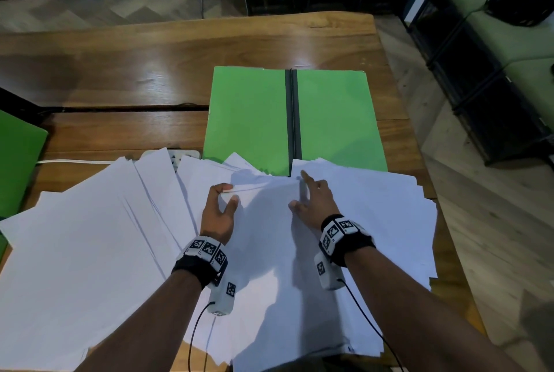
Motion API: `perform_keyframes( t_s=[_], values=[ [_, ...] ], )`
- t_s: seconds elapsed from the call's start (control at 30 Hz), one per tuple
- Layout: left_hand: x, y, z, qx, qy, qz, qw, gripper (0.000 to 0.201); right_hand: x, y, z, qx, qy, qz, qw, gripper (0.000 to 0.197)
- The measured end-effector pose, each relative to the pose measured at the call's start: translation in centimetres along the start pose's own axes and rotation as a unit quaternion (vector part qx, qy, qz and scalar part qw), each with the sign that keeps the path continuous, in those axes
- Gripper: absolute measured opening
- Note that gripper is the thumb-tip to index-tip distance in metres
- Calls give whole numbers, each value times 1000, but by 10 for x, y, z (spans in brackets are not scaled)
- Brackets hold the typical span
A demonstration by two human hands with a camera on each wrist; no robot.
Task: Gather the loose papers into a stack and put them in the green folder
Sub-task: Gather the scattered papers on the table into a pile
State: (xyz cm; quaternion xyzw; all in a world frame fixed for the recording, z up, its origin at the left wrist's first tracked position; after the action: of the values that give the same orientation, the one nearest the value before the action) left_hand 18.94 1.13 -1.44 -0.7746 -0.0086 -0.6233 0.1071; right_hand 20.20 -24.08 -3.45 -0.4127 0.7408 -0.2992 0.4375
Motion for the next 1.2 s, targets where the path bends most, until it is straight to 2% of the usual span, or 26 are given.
perform_keyframes(
  t_s=[0.13, 0.3, 0.37, 0.5, 0.6, 0.7, 0.77, 0.87, 0.97, 1.03, 1.1, 1.17, 1.2],
  values=[
    [1, 6, -1, -23, -24, 70, 997, 22, -12, -1, 2, -31, -30, -107, 993, 66],
    [6, 7, 0, -16, -11, 149, 989, 30, -35, 3, 6, -36, -124, -245, 961, 69],
    [6, 8, 1, -28, -9, 150, 988, 29, -40, 5, 8, -42, -145, -252, 956, 67],
    [3, 7, 1, -23, -23, 128, 991, 25, -39, -5, 6, -44, -131, -223, 965, 57],
    [7, 7, -2, -5, -15, 66, 998, 13, -32, -6, 4, -61, -121, -199, 971, 60],
    [14, 15, -5, -37, 17, 41, 998, 12, -24, 2, 6, -83, -129, -211, 965, 69],
    [12, 19, -5, -53, 10, 36, 998, 9, -22, 3, 6, -77, -136, -229, 961, 72],
    [4, 17, -6, -44, -10, 45, 998, 13, -23, -2, 5, -52, -141, -232, 961, 62],
    [3, 15, -8, -32, -11, 38, 999, 10, -19, -10, 4, -31, -119, -176, 977, 54],
    [2, 13, -6, -26, -26, 22, 999, 14, -7, -13, 4, -17, -73, -73, 995, 62],
    [5, 11, -6, -22, -28, 11, 999, 14, 6, -11, 1, -7, -38, 25, 999, 68],
    [12, 10, -9, -19, -11, 13, 1000, 15, 12, -9, -1, 1, -40, 72, 997, 58],
    [10, 10, -12, -23, -19, 1, 1000, 30, 14, -9, -2, 10, -44, 88, 995, 50]
  ],
)
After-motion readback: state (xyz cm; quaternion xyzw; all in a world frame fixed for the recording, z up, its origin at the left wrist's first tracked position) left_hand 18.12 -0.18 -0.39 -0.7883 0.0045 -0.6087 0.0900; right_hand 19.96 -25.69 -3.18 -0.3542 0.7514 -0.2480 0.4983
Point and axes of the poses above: each hand's wrist, its own z-axis towards the middle knuckle, its own y-axis out of the palm, x = y × z, the point moved 9 cm from there along z, towards the middle knuckle, and after that the axes turned 10 degrees about -z, right-handed, at the moved point
